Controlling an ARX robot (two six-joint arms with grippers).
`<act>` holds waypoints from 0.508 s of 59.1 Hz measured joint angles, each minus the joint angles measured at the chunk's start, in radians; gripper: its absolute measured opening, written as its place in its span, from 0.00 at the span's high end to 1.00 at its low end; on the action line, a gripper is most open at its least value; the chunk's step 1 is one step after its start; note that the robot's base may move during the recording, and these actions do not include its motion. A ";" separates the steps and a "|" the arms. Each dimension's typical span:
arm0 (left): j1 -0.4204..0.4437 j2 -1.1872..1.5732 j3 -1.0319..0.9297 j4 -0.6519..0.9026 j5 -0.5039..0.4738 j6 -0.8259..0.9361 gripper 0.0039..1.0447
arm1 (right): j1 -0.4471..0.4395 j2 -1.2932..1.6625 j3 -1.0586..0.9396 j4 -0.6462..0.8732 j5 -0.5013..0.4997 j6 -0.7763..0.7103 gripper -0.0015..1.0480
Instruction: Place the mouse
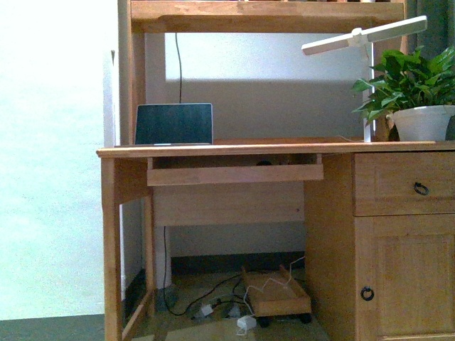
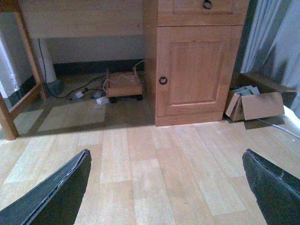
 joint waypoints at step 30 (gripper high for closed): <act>0.000 0.000 0.000 0.000 0.000 0.000 0.07 | 0.000 0.000 0.000 0.000 0.000 0.000 0.07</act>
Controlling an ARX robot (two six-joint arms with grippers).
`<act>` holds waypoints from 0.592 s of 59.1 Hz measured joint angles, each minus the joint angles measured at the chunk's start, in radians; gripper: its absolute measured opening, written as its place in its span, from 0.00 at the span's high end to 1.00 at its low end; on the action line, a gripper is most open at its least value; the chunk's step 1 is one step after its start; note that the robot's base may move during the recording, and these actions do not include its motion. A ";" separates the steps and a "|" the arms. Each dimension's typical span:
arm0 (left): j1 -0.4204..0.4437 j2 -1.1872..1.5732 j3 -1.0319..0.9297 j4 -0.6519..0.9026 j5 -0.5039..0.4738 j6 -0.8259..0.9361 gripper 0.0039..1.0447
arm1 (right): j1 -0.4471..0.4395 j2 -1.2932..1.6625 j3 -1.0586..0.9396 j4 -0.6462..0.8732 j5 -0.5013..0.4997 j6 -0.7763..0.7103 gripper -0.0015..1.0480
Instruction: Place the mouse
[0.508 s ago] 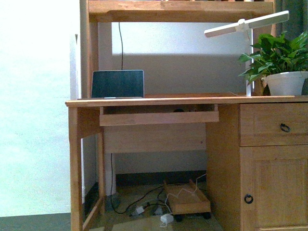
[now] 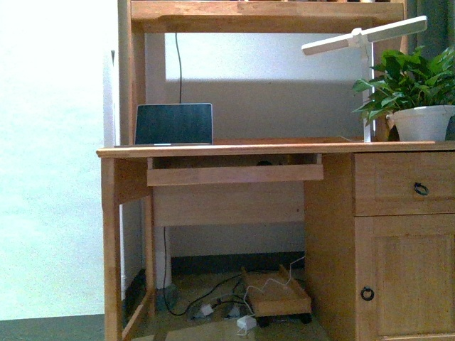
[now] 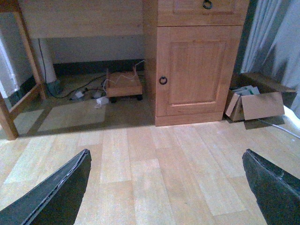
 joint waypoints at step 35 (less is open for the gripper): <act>0.000 0.000 0.000 0.000 0.000 0.000 0.07 | 0.000 0.000 0.000 0.000 0.000 0.000 0.07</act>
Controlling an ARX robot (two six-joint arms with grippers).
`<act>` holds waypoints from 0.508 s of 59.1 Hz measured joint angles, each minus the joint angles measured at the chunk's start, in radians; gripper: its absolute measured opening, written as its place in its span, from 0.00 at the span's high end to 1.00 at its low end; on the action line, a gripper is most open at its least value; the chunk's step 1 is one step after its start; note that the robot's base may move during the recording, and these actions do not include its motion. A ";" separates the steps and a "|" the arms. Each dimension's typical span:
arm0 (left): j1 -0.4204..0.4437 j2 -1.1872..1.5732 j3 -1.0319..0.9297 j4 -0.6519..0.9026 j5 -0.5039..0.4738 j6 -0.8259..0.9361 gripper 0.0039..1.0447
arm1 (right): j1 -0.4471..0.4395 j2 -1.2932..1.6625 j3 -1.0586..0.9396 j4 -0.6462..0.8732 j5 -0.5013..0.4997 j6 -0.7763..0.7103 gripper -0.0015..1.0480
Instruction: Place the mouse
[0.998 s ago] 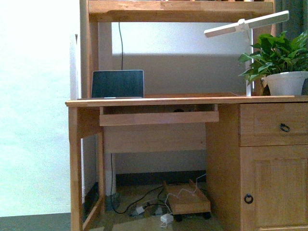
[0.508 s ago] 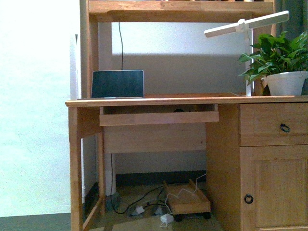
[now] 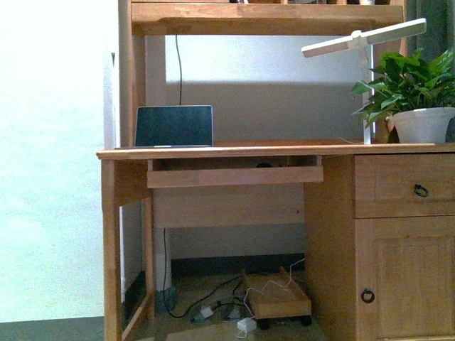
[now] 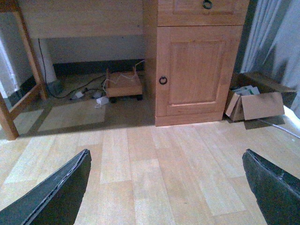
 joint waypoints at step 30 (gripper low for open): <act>0.000 0.000 0.000 0.000 0.000 0.000 0.07 | 0.000 0.000 0.000 0.000 0.000 0.000 0.07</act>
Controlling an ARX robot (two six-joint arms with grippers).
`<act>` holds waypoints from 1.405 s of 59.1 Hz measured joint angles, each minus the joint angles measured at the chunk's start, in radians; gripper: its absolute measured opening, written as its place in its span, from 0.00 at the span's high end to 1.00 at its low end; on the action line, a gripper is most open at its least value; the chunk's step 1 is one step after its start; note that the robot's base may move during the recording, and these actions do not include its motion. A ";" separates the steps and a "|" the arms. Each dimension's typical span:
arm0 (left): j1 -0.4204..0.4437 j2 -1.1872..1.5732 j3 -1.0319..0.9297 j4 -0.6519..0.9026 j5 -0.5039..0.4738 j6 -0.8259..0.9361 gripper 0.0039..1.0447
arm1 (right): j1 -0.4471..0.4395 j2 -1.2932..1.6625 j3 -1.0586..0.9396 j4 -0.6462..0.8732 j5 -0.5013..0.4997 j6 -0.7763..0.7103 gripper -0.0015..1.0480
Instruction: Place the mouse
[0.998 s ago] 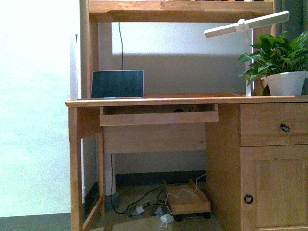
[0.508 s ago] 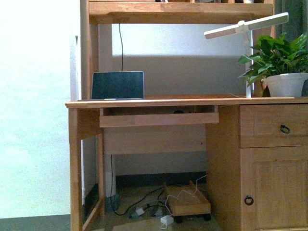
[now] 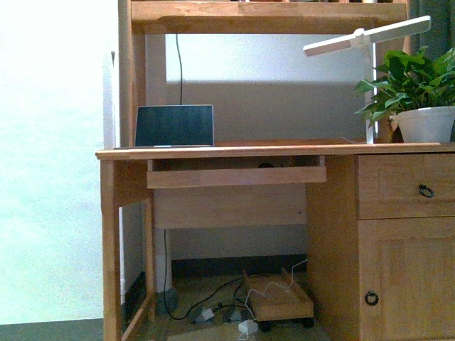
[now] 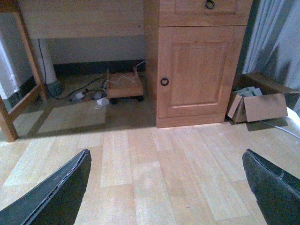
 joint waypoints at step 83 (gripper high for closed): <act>0.000 0.000 0.000 0.000 0.002 0.000 0.07 | 0.000 0.000 0.000 0.000 0.000 0.000 0.07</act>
